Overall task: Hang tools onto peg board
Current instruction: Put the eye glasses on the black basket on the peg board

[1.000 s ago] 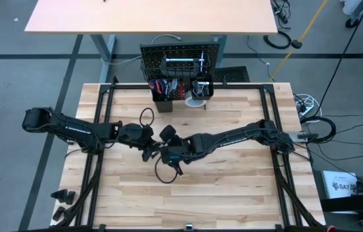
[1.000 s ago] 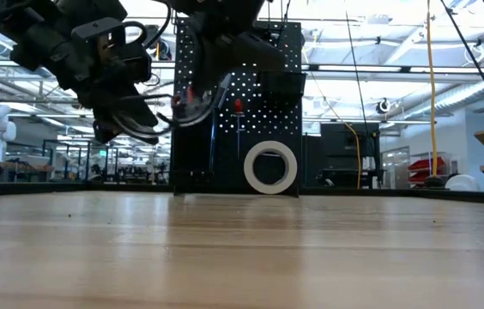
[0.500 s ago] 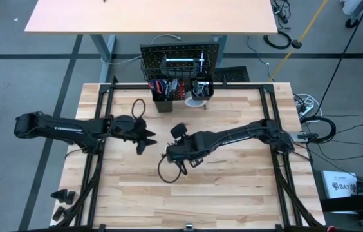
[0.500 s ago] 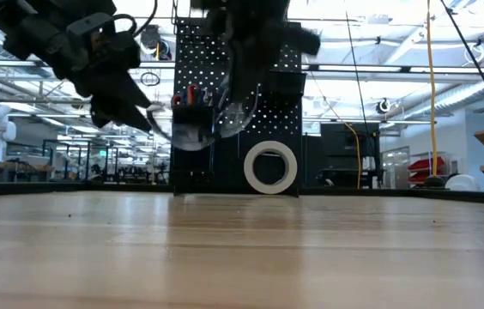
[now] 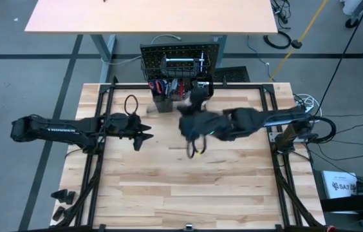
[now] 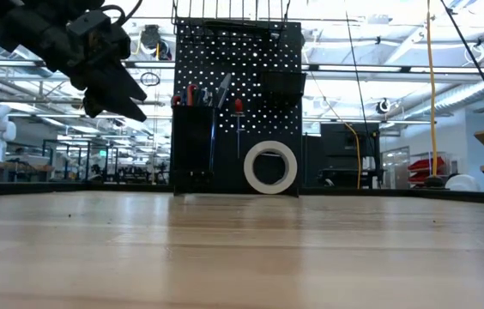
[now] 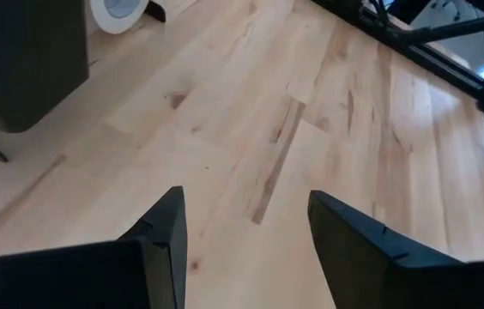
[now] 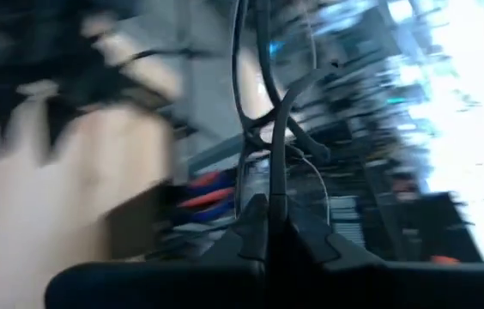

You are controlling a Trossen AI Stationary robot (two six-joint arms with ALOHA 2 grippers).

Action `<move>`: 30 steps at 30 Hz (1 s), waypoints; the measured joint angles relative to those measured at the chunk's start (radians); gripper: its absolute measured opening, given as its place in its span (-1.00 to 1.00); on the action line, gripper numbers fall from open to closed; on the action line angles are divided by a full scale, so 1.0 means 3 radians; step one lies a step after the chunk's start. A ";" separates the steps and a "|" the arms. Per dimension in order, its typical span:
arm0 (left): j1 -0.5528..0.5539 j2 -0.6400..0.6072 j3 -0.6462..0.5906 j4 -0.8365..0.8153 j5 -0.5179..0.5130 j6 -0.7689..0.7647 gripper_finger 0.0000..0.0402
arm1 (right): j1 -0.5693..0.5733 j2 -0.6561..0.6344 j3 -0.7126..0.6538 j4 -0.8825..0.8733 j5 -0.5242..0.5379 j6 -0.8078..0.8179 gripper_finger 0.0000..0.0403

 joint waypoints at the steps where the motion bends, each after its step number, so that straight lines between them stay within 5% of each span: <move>1: 0.0000 0.0005 0.0000 0.0003 -0.0015 0.0027 -0.11 | -0.0008 -0.0055 0.0000 0.0196 0.0106 -0.0152 -0.98; 8: 0.0000 0.0010 -0.0028 -0.0012 -0.0129 0.0033 -0.11 | -0.0361 -0.0246 0.0002 0.1258 0.0270 -0.1198 -0.98; 12: 0.0000 0.0013 -0.0028 -0.0003 -0.0141 0.0032 -0.11 | -0.0669 -0.0204 0.0150 0.1375 0.0196 -0.1610 -0.98; 21: 0.0000 0.0013 -0.0028 -0.0010 -0.0281 0.0036 -0.11 | -0.1243 -0.0144 0.0225 0.0816 -0.0147 -0.1315 -0.98; 30: 0.0000 0.0014 -0.0028 -0.0019 -0.0498 0.0117 -0.11 | -0.1361 -0.0146 0.0225 0.0296 -0.0455 -0.0951 -0.98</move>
